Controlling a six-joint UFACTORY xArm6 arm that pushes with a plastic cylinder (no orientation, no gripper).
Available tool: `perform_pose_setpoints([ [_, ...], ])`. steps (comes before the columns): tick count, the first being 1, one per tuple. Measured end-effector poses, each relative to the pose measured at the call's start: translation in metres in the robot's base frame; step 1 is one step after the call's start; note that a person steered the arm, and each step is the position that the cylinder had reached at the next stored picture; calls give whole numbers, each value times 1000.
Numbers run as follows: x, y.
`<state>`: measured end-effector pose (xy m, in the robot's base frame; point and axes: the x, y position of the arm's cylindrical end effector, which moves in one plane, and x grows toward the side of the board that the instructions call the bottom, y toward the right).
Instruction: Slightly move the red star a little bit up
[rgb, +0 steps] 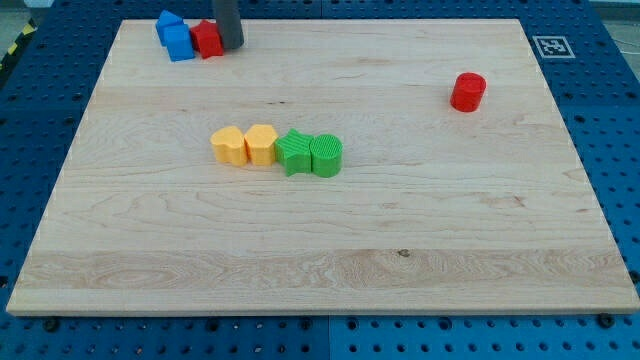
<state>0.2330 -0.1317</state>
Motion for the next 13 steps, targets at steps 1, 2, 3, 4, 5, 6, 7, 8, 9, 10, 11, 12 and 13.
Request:
perform_pose_setpoints([
  [1, 1, 14],
  [2, 16, 44],
  [3, 43, 52],
  [4, 55, 52],
  [5, 61, 52],
  [6, 65, 52],
  [7, 71, 46],
  [8, 71, 42],
  [9, 71, 37],
  [10, 57, 27],
  [11, 45, 12],
  [12, 39, -7],
  [13, 27, -29],
])
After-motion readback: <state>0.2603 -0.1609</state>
